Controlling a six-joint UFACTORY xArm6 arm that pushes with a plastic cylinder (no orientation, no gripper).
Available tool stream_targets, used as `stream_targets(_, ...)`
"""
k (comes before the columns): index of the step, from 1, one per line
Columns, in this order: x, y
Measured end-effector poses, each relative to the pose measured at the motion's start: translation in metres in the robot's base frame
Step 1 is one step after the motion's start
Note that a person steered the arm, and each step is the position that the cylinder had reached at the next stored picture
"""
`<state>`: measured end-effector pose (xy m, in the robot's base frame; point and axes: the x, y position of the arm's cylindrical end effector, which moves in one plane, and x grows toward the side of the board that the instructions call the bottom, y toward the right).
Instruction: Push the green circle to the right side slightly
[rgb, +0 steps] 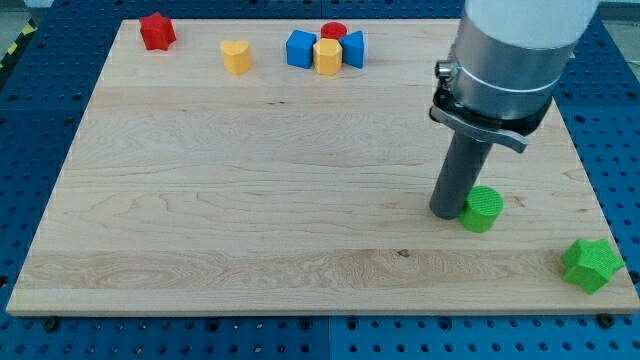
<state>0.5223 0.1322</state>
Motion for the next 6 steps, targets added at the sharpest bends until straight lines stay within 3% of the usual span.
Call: stream_targets(6, 0.000, 0.024)
